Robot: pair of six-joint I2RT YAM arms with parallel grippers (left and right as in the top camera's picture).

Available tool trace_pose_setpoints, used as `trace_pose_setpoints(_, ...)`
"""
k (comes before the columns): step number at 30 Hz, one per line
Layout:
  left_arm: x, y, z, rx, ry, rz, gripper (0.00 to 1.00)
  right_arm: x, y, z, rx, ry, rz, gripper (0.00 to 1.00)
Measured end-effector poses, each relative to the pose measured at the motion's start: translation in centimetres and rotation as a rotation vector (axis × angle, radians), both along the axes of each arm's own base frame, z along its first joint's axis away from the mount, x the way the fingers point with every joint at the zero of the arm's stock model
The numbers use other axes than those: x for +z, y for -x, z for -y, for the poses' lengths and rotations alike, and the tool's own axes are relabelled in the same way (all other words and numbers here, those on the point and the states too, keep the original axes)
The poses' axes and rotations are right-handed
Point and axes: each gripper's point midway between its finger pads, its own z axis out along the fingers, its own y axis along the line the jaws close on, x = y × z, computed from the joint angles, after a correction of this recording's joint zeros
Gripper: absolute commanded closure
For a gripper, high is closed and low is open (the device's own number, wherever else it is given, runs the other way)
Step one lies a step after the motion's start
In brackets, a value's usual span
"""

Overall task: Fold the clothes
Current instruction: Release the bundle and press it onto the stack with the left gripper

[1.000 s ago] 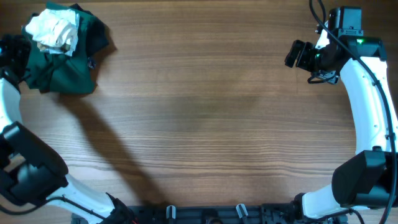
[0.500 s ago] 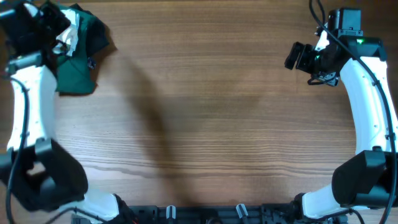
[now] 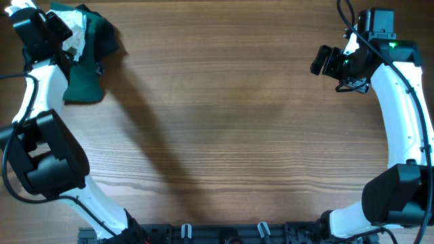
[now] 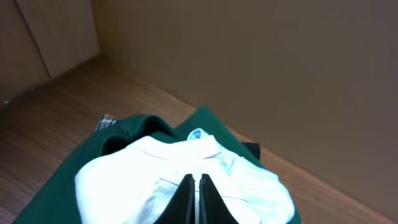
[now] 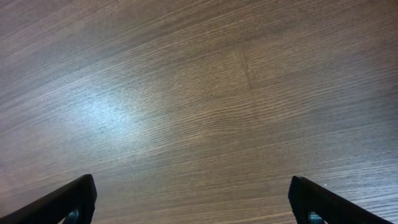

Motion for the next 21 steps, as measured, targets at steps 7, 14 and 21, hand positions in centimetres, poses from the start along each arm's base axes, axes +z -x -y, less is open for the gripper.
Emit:
trace_pose_setpoints(7, -7.1, -1.6, -0.8, 0.007, 0.005, -0.049, 0.96, -0.1, 0.2, 0.0, 0.000, -0.001, -0.009, 0.00)
trace_pose_setpoints(14, -5.2, -2.4, -1.2, 0.010, -0.028, 0.029, 0.96, -0.3, 0.7, -0.1, -0.003, -0.004, -0.031, 0.00)
trace_pose_setpoints(21, 3.6, -0.9, -0.6, 0.010, -0.069, 0.133, 0.74, -0.3, 0.7, 0.0, -0.003, -0.003, -0.030, 0.00)
